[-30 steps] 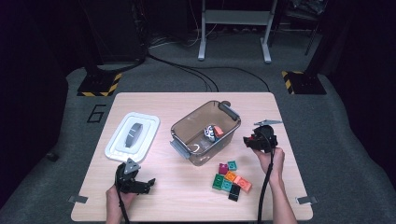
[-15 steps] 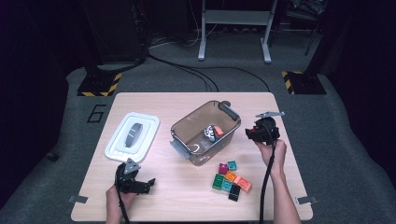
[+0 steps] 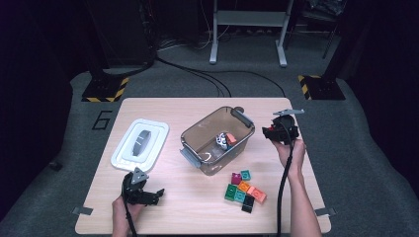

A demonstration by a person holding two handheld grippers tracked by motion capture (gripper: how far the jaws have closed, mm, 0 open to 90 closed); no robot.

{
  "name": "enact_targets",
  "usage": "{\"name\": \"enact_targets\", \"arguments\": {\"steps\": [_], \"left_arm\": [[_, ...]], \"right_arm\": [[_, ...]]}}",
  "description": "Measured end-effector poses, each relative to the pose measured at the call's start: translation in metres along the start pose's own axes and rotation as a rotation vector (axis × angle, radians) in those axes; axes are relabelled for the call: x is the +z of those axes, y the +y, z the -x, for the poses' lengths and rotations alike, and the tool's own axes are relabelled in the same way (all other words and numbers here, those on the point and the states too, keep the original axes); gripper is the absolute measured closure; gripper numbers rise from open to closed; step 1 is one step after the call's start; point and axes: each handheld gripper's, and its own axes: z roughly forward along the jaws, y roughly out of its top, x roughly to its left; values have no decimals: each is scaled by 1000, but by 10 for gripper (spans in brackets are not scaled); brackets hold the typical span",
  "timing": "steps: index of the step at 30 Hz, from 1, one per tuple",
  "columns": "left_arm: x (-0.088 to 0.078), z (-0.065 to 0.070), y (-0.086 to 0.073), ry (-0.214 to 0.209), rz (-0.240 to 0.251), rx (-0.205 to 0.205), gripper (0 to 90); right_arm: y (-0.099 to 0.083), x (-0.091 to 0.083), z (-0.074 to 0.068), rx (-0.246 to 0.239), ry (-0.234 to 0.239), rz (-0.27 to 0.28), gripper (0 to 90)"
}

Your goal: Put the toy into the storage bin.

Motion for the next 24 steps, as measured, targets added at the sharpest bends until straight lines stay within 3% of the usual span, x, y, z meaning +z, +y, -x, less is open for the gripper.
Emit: {"name": "enact_targets", "arguments": {"steps": [11, 24], "left_arm": [[0, 0, 0, 0, 0, 0, 7], [0, 0, 0, 0, 0, 0, 6]], "right_arm": [[20, -4, -2, -28, -12, 37, 590], [43, -4, -25, -91, 27, 62, 590]]}}
